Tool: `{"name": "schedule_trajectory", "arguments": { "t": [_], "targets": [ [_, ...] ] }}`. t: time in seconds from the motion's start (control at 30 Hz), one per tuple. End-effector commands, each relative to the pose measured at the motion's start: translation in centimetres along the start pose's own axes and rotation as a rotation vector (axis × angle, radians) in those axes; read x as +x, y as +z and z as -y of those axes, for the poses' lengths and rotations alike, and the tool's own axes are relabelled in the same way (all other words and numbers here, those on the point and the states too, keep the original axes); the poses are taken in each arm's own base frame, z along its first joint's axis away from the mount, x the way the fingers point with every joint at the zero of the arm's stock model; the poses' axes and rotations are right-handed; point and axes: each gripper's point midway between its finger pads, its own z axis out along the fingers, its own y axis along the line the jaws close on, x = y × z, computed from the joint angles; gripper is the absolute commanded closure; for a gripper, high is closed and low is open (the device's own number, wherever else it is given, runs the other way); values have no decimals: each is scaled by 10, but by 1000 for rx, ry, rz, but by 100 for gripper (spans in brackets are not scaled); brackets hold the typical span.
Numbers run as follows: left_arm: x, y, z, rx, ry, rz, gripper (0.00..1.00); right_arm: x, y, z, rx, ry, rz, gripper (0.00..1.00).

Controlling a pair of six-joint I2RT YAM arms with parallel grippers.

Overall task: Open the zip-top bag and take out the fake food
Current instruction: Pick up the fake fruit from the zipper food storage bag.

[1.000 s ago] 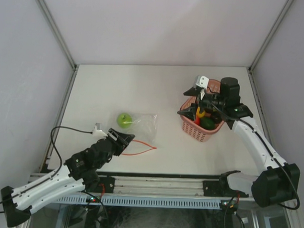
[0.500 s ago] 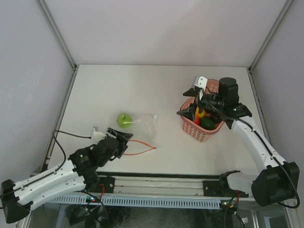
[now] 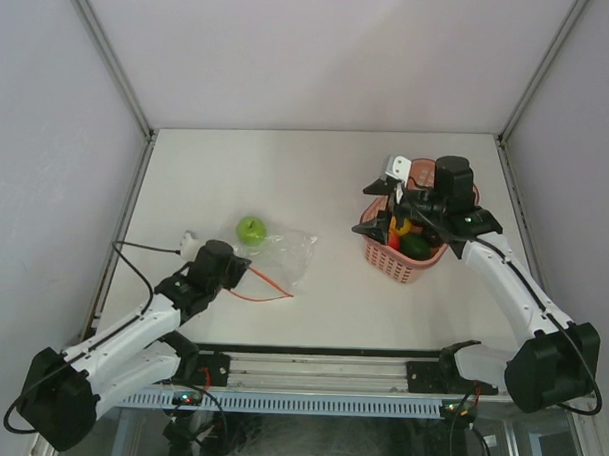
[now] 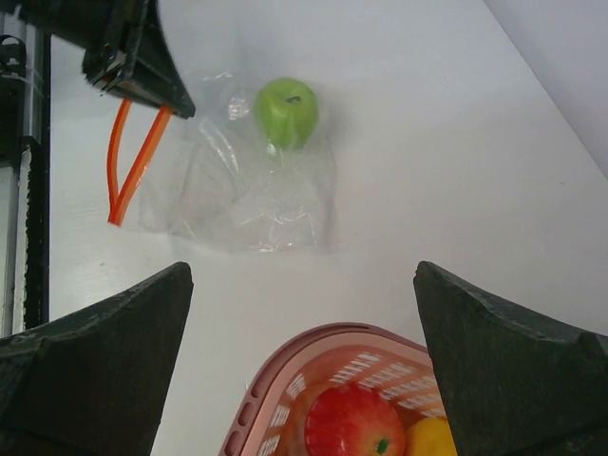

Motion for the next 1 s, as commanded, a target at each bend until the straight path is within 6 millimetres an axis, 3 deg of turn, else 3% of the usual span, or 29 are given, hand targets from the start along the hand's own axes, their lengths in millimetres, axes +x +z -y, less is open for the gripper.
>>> {"name": "schedule_trajectory", "arguments": {
  "t": [0.0,0.1,0.23,0.33,0.47,0.57,0.67,0.83,0.97],
  "targets": [
    [-36,-5,69,239,372,41,90,-9,9,-20,-74,-118,14,1],
    [-31,-9,84,326,782,-9,97,-7,19,-42,-165,-272,11,1],
    [8,-12,86,475,1027,-230,100,-1,38,-64,-295,-545,34,0],
    [29,-15,83,573,1102,-340,100,2,58,-62,-385,-599,-3,0],
    [43,-28,78,684,1147,-403,100,13,92,-48,-423,-624,-66,0],
    [44,-34,75,713,1133,-389,100,34,116,-34,-428,-643,-135,0],
    [33,-23,65,634,1057,-335,98,51,132,-21,-443,-620,-207,2],
    [15,-10,54,525,900,-251,59,83,142,-24,-489,-583,-323,7],
    [-3,-15,55,484,793,-146,43,97,144,-29,-499,-613,-406,7]
  ]
}}
